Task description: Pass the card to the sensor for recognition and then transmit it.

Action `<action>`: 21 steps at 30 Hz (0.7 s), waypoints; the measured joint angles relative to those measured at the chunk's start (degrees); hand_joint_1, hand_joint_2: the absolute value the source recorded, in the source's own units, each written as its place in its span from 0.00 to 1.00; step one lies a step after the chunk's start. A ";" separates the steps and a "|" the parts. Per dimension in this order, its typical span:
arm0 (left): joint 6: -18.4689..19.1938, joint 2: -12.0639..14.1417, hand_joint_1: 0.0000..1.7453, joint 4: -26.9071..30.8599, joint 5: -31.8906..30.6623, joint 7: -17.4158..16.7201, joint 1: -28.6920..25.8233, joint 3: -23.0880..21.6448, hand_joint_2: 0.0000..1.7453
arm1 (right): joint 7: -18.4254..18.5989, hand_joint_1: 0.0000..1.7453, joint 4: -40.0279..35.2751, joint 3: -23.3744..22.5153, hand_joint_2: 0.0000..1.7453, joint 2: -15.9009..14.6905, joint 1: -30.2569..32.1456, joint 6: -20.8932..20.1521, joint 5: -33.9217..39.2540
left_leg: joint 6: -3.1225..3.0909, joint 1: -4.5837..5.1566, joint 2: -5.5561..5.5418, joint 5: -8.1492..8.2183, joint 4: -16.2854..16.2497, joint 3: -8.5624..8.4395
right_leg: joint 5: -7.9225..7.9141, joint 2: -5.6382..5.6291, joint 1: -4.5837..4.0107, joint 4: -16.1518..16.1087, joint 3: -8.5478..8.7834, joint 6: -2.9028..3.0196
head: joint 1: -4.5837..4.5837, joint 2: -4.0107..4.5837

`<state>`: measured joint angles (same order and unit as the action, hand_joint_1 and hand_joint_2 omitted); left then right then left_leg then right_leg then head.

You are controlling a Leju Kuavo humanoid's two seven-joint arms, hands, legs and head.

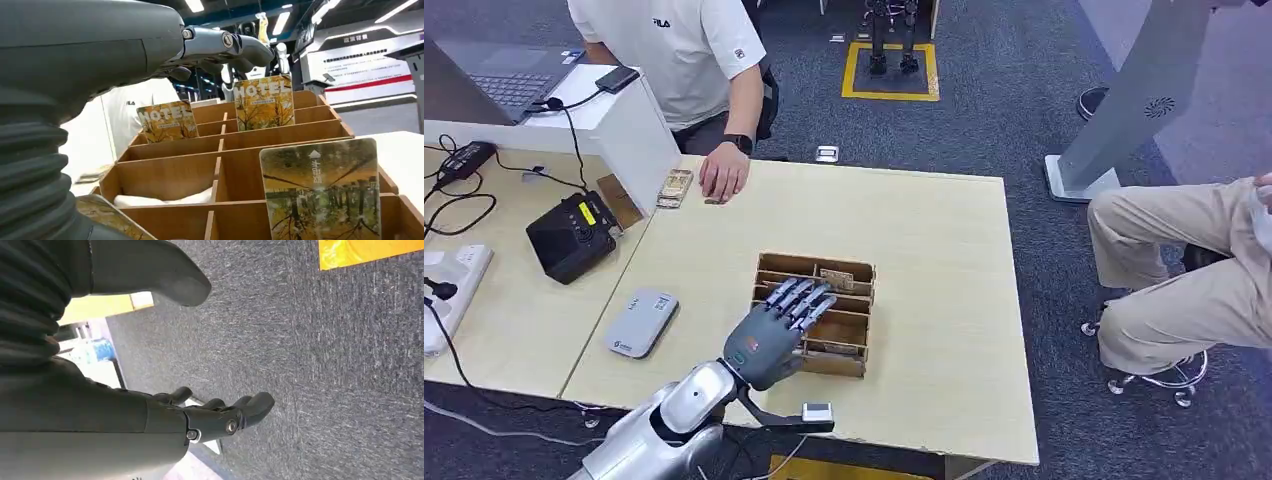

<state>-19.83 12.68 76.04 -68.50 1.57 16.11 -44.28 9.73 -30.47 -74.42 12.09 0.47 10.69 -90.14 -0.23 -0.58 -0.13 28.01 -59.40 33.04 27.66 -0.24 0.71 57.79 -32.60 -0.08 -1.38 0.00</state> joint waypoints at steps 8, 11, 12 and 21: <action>-0.06 0.02 0.00 -0.02 -2.40 -2.08 0.15 0.00 1.00 | 0.00 0.00 -1.33 -0.72 1.00 0.72 0.25 -0.77 0.00 | 0.00 0.00 0.00 0.00 0.00 0.00 | 0.00 0.00 0.00 0.00 0.00 0.00 | 0.00 0.00; -0.15 0.04 0.00 -0.02 -2.86 -2.69 0.20 0.00 1.00 | 0.00 0.00 -1.81 -1.07 1.00 0.98 0.32 -0.79 0.00 | 0.00 0.00 0.00 0.00 0.00 0.00 | 0.00 0.00 0.00 0.00 0.00 0.00 | 0.00 0.00; -0.20 0.04 0.00 -0.02 -2.99 -2.91 0.21 0.02 1.00 | 0.02 0.00 -2.03 -1.16 1.00 1.03 0.35 -0.90 -0.02 | 0.00 0.00 0.00 0.00 0.00 0.00 | 0.00 0.00 0.00 0.00 0.00 0.00 | 0.00 0.00; -2.01 0.55 0.00 -0.02 -4.06 -4.11 0.31 0.11 1.00 | 0.02 0.00 -3.13 -1.44 1.00 1.62 0.63 -1.09 0.00 | 0.00 0.00 0.00 0.00 0.00 0.00 | 0.00 0.00 0.00 0.00 0.00 0.00 | 0.00 0.00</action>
<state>-21.84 13.22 76.02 -72.57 -2.54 16.42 -44.17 9.75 -33.59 -75.87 13.70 1.10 9.60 -90.14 -0.23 -0.58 -0.13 28.01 -59.40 33.04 27.66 -0.24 0.71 57.79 -32.60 -0.08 -1.38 0.00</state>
